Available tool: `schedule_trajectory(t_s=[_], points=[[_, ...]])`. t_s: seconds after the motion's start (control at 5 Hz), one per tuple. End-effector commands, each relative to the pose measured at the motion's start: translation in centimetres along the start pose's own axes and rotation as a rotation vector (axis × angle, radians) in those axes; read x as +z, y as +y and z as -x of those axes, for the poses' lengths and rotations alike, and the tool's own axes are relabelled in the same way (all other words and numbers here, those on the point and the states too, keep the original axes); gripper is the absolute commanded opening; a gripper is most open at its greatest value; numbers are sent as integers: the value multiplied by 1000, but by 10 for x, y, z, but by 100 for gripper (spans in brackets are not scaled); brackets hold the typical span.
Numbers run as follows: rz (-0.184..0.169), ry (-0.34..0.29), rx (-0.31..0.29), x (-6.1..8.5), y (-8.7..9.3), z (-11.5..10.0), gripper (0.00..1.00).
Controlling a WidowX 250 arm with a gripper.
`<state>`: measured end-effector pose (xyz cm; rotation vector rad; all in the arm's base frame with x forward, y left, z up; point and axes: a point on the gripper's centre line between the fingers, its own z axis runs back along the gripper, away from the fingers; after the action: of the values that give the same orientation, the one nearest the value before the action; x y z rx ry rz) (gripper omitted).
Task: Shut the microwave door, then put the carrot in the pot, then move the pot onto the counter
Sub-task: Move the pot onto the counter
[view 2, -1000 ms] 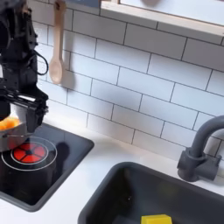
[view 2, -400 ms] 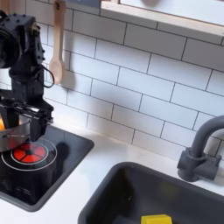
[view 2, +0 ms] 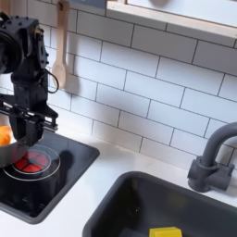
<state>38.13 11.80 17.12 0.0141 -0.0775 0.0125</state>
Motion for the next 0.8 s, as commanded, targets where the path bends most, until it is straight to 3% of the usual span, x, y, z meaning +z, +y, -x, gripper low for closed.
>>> schedule_trajectory(t_s=[0.0, 0.6], points=[[9, -1, -31, 6, -23, 9, 0], [41, 18, -45, 10, -69, 16, 0]])
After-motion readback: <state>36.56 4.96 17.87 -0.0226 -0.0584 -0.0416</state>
